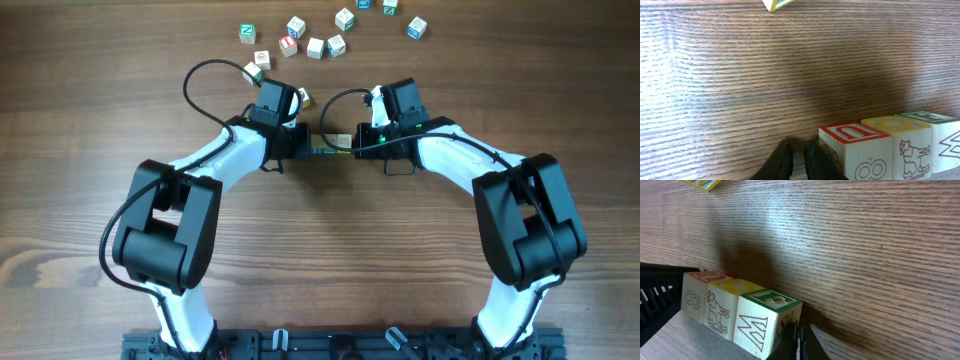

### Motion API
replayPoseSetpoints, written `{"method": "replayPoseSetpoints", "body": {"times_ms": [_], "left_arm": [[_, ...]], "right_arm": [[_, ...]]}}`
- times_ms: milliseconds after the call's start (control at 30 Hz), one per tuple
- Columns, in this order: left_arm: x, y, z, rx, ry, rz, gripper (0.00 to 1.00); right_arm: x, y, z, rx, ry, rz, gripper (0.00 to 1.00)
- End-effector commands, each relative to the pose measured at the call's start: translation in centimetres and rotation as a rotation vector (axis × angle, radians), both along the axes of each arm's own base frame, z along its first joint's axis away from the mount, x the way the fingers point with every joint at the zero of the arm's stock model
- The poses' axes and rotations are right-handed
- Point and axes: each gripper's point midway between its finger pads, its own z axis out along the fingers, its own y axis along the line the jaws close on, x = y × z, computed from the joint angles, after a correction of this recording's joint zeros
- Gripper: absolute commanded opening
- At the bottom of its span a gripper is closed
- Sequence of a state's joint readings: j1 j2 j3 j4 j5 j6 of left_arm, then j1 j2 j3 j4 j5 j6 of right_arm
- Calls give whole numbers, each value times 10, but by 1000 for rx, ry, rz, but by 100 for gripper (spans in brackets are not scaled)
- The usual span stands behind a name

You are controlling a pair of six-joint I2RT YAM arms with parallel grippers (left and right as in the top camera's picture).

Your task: Form a horizontal line

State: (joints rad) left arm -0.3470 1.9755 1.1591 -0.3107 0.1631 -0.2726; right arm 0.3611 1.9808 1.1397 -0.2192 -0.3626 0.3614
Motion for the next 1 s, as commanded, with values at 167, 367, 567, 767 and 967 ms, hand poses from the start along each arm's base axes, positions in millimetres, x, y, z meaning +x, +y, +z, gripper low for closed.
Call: {"method": "replayPoseSetpoints", "body": {"times_ms": [167, 367, 567, 767, 967], "left_arm": [[-23, 26, -38, 126, 95, 30, 13], [-23, 26, -38, 126, 95, 30, 12], [-25, 27, -38, 129, 102, 30, 4], [-22, 34, -37, 169, 86, 47, 4], [-14, 48, -16, 201, 38, 85, 4]], "right_arm": [[2, 7, -1, 19, 1, 18, 5], [3, 5, -1, 11, -4, 12, 5], [3, 5, -1, 11, -3, 12, 5], [4, 5, 0, 14, -2, 6, 5], [5, 6, 1, 16, -5, 3, 5]]}}
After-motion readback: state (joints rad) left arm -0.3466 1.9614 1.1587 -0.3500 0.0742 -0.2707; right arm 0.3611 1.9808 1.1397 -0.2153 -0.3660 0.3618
